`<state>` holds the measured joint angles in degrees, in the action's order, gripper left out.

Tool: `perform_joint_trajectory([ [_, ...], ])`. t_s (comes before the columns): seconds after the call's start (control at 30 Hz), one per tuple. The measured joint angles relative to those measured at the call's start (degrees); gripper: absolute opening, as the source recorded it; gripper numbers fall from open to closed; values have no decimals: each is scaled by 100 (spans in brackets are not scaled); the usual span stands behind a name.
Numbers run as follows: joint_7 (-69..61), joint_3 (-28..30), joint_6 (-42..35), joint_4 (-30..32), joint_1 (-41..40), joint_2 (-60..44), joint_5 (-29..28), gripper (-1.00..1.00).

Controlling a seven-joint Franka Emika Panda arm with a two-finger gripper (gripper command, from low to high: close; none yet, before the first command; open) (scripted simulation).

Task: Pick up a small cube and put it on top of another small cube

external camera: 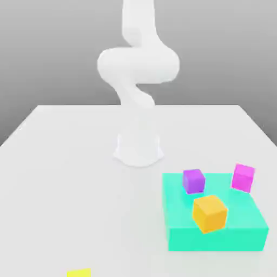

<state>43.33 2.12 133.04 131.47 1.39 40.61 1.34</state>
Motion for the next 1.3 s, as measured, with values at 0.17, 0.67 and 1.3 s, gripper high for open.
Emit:
perform_joint_trajectory([
  [0.17, -545, 408, 258, -64, 244, -1072, 316, 0],
  [0.67, -2144, 1036, 1005, -248, 372, -4186, 1255, 0],
  [1.3, -2937, 874, 2371, -550, -129, -7250, 1326, -100],
])
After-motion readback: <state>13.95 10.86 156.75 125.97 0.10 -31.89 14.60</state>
